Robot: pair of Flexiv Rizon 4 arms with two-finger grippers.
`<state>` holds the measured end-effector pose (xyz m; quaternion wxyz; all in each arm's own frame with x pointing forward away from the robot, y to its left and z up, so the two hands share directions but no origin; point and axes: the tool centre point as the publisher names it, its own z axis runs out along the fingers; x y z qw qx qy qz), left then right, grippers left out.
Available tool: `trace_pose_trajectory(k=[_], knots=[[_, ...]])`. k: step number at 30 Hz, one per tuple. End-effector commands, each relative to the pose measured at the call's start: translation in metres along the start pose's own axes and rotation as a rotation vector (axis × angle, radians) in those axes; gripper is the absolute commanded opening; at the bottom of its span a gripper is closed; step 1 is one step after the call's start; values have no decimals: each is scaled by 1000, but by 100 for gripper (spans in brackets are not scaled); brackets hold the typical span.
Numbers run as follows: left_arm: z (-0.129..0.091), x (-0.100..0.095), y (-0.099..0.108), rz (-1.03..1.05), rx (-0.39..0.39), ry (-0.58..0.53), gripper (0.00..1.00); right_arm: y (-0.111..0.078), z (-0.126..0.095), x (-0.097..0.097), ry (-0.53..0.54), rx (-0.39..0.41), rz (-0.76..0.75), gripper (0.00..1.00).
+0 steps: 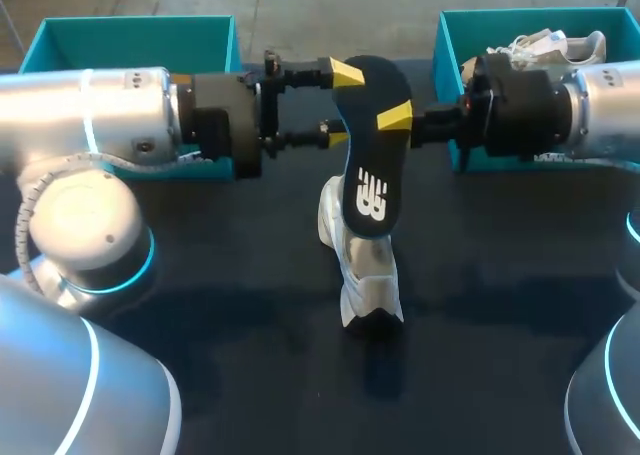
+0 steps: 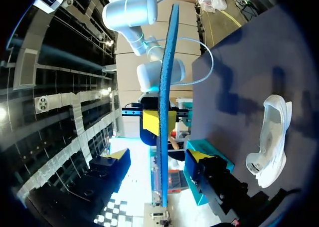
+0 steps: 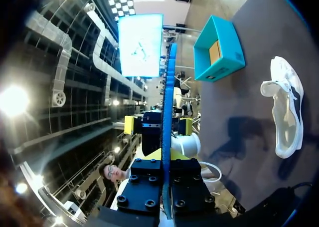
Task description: Take the shoe out of the shoebox, open the shoe tongue, remove and reinsert the insole, then place the shoe into the shoebox
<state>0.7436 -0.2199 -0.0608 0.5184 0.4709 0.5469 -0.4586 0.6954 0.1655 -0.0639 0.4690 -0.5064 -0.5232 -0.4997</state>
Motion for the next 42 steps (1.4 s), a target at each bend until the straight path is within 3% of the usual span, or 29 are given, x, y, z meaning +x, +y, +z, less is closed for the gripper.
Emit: trace_pose_trajectory(k=[1,14,22,28,33,37,42], knots=[[17,2,1,-8,-16,-18,64,3,8,-1,2,-1,0,0],[22,7,2,-51,-44,-18,37,4,9,-1,3,2,-4,0],[20,10,-1,-59,-41,-8,37,5,6,-2,-3,-2,-3,0],[19,12,-2,-60,-37,-3,29,5,5,-2,-5,-3,-1,0],[18,14,-4,-65,-31,3,18,5,5,-2,-5,-3,0,0],[18,15,-5,-79,-33,2,0,6,4,-4,-4,-4,2,0],[18,17,-5,-96,-35,3,0,6,5,-5,-2,-3,5,0]])
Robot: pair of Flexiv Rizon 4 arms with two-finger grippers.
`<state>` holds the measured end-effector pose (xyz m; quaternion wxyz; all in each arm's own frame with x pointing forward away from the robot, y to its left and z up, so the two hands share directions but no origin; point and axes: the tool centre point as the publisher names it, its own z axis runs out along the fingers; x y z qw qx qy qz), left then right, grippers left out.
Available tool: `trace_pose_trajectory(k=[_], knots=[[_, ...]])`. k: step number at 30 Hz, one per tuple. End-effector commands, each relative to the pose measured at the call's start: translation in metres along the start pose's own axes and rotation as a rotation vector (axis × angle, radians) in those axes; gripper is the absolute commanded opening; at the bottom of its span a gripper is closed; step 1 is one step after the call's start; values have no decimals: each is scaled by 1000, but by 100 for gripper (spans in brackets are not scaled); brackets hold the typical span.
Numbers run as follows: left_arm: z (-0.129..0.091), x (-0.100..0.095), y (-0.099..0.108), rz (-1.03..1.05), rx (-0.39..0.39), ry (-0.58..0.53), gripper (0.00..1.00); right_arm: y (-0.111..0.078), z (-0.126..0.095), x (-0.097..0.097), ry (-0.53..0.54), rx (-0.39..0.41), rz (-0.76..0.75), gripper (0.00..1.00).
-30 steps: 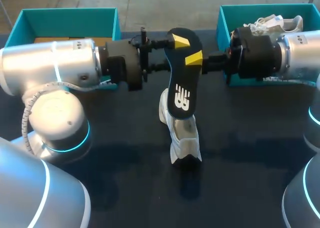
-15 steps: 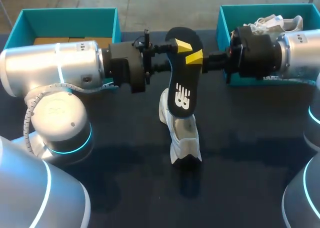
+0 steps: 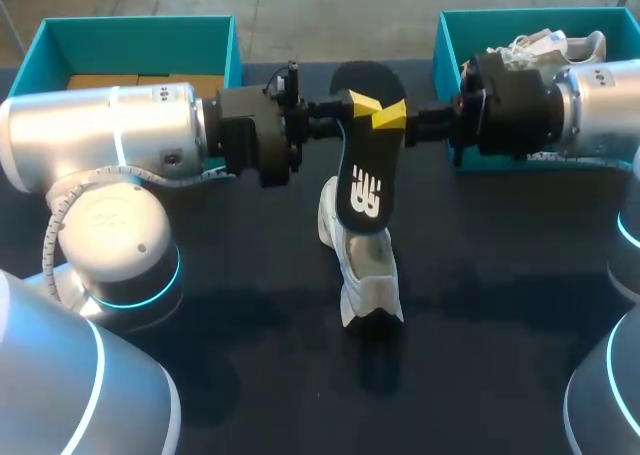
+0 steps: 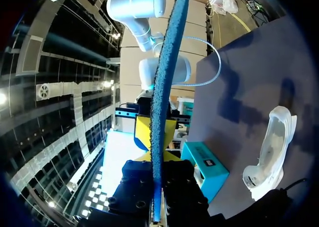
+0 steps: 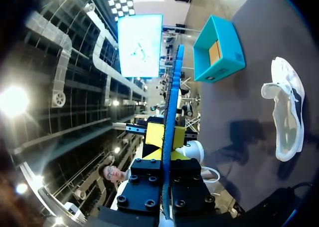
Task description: Take the shoe out of the shoebox, open the shoe tongue, remove and reinsert the insole, then place the shoe into the shoebox
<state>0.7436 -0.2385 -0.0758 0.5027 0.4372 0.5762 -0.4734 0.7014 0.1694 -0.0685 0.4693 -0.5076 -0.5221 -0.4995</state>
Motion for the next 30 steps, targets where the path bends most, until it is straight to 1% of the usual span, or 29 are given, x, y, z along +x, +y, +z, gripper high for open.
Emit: trace_pose_trajectory(k=[1,3,4,5,6,7,10,12,17,20,24,26,28,29,30], knots=[[-2,3,-2,-4,-4,1,0,0,1,0,-2,-1,2,0],[-2,3,-1,-12,-5,3,0,0,1,-1,-1,-3,4,0],[-2,3,-1,-14,-5,3,0,-1,1,-1,-2,-5,5,11],[-3,4,0,-15,-5,3,0,-2,0,-1,-2,-6,6,39],[-3,4,0,-17,-5,4,0,-3,-1,-2,-7,-9,12,95],[-3,4,1,-20,-5,6,0,-4,-2,-2,-19,-13,9,100],[-4,5,3,-34,-3,8,0,-7,-7,-2,-49,-15,-10,100],[-6,5,2,-51,11,9,0,-9,-13,-2,-102,-1,-24,100],[-11,7,0,-117,62,50,0,-11,-27,-1,-177,23,-105,100],[-16,10,-2,-155,82,76,0,-13,-39,-6,-209,19,-158,100],[-23,15,-7,-229,98,97,0,-16,-52,-19,-265,17,-204,100],[-26,18,-9,-248,109,110,0,-16,-57,-23,-298,30,-264,100],[-28,19,-12,-274,107,120,0,-16,-59,-25,-342,70,-371,100],[-30,20,-13,-260,100,127,0,-16,-60,-27,-390,52,-376,100],[-30,20,-13,-254,95,129,0,-16,-60,-27,-390,52,-376,100]])
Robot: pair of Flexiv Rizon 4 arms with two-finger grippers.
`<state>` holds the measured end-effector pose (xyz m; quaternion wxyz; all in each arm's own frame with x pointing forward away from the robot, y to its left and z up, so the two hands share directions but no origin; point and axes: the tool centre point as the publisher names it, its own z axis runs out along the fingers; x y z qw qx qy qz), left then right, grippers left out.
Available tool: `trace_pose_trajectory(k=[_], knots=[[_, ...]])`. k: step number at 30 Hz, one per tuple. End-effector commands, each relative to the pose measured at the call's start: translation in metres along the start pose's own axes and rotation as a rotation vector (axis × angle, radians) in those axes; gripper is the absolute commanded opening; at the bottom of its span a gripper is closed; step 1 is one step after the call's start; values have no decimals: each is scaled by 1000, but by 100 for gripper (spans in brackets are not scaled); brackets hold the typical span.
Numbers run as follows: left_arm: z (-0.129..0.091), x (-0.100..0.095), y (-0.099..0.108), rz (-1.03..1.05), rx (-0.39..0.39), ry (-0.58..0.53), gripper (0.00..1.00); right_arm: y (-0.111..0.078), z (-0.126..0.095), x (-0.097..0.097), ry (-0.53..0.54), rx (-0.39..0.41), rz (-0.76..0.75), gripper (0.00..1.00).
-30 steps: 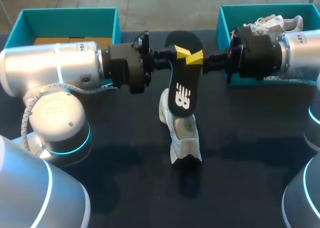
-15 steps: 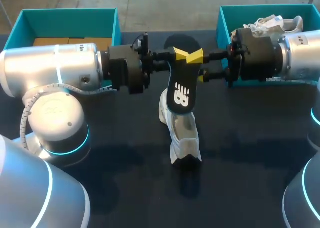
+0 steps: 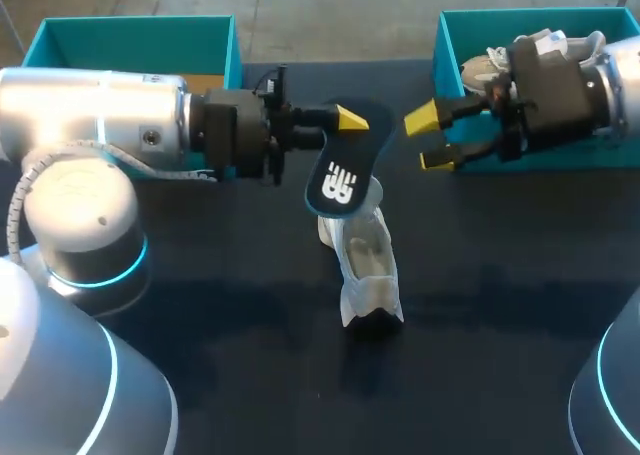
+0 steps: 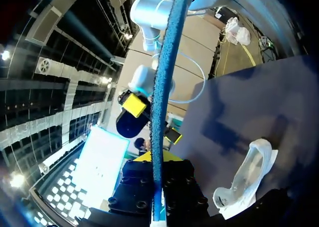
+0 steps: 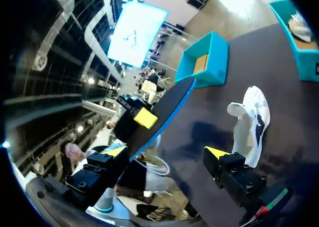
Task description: Take the shoe out of the shoebox, open the shoe tongue, remove and reinsert the insole, then place the shoe into the shoebox
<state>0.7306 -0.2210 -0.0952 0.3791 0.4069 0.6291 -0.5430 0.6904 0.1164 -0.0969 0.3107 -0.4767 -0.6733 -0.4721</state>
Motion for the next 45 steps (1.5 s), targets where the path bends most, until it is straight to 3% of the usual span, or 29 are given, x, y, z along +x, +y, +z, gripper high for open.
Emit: trace_pose_trajectory(k=[1,18,20,25,28,30,32,45], knots=[[-11,2,-7,6,-24,20,0,-4,-10,2,-83,9,-54,100],[-11,2,-7,6,-24,20,0,-4,-10,2,-83,9,-54,100],[-10,8,-12,-79,38,2,0,-4,-10,2,-83,9,-54,100],[-8,20,-14,-139,100,-13,0,-7,-21,2,-286,3,-349,100],[-8,27,-9,-175,121,-31,0,-13,-24,8,-342,11,-584,100],[-6,31,-7,-193,124,-34,0,-16,-24,8,-358,38,-647,100],[-5,33,-7,-210,130,-38,0,-17,-24,4,-389,95,-606,100],[-3,34,-7,-226,130,-57,0,-17,-24,4,-389,95,-606,100]])
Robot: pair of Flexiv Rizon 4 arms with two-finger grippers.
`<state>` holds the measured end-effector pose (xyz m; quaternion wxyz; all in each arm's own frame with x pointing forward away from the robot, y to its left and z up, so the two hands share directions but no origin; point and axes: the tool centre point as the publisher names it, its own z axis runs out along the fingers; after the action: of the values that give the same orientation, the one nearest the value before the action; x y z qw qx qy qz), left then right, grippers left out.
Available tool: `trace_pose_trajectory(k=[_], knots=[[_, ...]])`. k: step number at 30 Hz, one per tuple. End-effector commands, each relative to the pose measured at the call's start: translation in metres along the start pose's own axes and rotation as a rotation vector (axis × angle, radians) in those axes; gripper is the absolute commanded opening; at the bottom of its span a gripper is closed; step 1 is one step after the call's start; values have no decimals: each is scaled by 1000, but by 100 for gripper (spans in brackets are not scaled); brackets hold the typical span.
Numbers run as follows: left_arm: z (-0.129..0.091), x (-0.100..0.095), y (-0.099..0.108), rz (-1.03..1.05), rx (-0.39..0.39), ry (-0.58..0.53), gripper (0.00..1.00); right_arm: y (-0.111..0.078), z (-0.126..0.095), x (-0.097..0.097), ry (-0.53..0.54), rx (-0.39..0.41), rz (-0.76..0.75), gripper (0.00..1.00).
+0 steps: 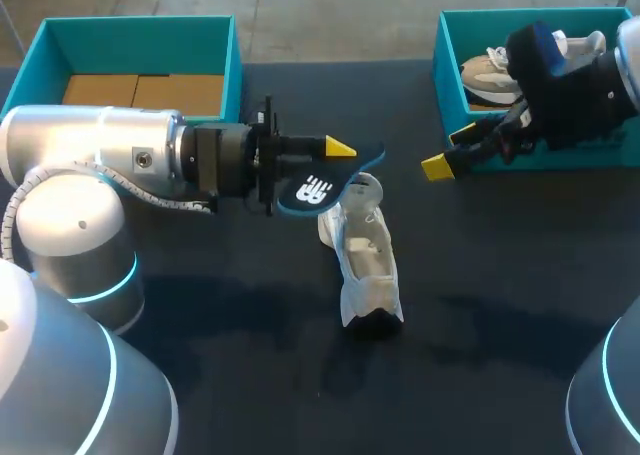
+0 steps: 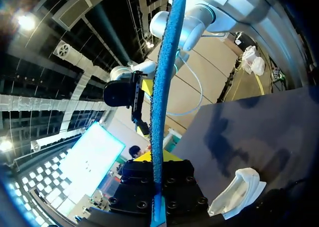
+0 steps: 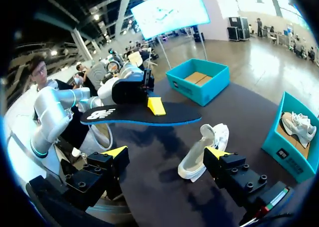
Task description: Take the shoe out of the shoebox, open the shoe tongue, remove and reinsert the insole, then place the shoe into the shoebox
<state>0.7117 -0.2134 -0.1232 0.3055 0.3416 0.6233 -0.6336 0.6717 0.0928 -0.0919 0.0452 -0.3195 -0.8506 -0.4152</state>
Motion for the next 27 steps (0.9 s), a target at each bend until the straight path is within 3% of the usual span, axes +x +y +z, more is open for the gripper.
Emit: trace_pose_trajectory(k=[1,10,13,18,24,27], knots=[[1,0,0,1,-1,-1,0,2,0,0,-5,7,3,100],[1,0,0,1,-1,-1,0,2,0,0,-5,7,3,100],[2,1,0,-11,14,-2,0,-3,11,-2,-54,-22,-93,100],[4,3,-6,-62,63,-3,0,-14,13,-10,-133,5,-243,100],[3,6,-10,-91,61,-14,0,-33,13,-26,-106,47,-372,100],[3,8,-13,-134,74,-21,0,-33,13,-26,-106,47,-372,100]])
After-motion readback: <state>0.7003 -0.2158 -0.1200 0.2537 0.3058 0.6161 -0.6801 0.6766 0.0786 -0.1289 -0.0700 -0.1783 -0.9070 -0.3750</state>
